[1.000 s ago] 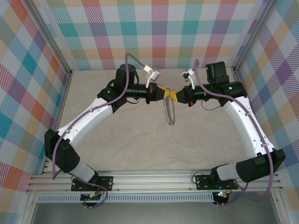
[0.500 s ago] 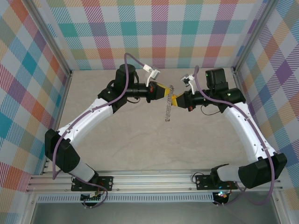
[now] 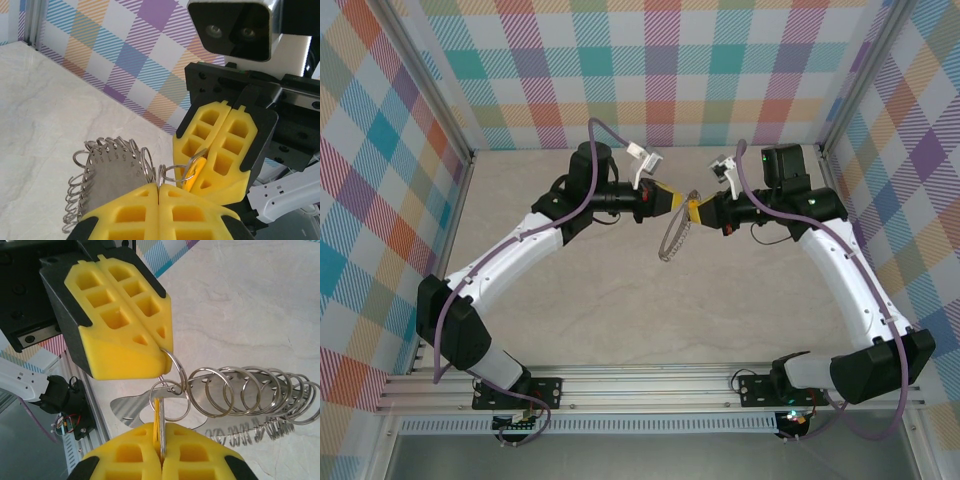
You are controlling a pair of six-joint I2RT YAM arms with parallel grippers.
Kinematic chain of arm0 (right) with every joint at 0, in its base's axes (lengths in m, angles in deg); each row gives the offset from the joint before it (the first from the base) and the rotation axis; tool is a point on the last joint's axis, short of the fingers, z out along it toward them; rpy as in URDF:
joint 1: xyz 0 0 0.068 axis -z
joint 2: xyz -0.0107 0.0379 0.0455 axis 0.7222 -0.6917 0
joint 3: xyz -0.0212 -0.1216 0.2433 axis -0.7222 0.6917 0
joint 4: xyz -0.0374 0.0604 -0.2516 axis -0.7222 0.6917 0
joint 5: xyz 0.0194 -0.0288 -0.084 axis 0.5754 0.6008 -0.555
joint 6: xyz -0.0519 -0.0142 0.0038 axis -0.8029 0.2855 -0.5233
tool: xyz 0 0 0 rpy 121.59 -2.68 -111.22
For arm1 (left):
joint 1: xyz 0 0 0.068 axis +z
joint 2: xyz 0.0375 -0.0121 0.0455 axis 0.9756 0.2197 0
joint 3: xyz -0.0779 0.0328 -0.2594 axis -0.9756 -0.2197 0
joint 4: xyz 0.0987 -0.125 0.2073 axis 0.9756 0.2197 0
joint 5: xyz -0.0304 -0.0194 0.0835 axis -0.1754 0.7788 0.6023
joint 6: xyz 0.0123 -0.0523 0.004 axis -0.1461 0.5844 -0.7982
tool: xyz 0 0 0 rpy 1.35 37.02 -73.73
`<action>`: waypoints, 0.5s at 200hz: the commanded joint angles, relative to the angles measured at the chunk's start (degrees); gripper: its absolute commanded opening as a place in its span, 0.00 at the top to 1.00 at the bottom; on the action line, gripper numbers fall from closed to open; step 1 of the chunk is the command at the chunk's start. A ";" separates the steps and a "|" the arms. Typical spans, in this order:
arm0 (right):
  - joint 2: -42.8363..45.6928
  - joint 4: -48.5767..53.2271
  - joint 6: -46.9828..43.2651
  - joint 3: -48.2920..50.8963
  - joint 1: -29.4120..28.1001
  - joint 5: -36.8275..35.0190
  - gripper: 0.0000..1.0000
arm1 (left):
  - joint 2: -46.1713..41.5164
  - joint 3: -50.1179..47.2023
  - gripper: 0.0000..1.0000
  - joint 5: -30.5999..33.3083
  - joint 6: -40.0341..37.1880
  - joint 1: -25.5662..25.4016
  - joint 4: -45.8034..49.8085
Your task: Put the keys on the keyring
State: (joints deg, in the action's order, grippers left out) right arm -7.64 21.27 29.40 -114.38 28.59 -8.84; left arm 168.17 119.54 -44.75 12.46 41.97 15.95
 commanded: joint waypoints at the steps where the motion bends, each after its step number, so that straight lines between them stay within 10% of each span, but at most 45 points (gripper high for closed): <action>1: 0.01 0.28 0.18 -2.22 -0.44 0.79 1.00 | -1.51 -0.73 1.00 0.58 0.76 0.62 -3.45; 100: -4.07 -2.06 4.04 -3.17 -0.39 4.72 1.00 | -1.26 -2.58 0.95 4.49 5.67 1.92 -7.24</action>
State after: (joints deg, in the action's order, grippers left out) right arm -10.46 21.10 30.60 -115.57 28.57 -7.82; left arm 168.14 117.66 -42.65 15.74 42.74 12.48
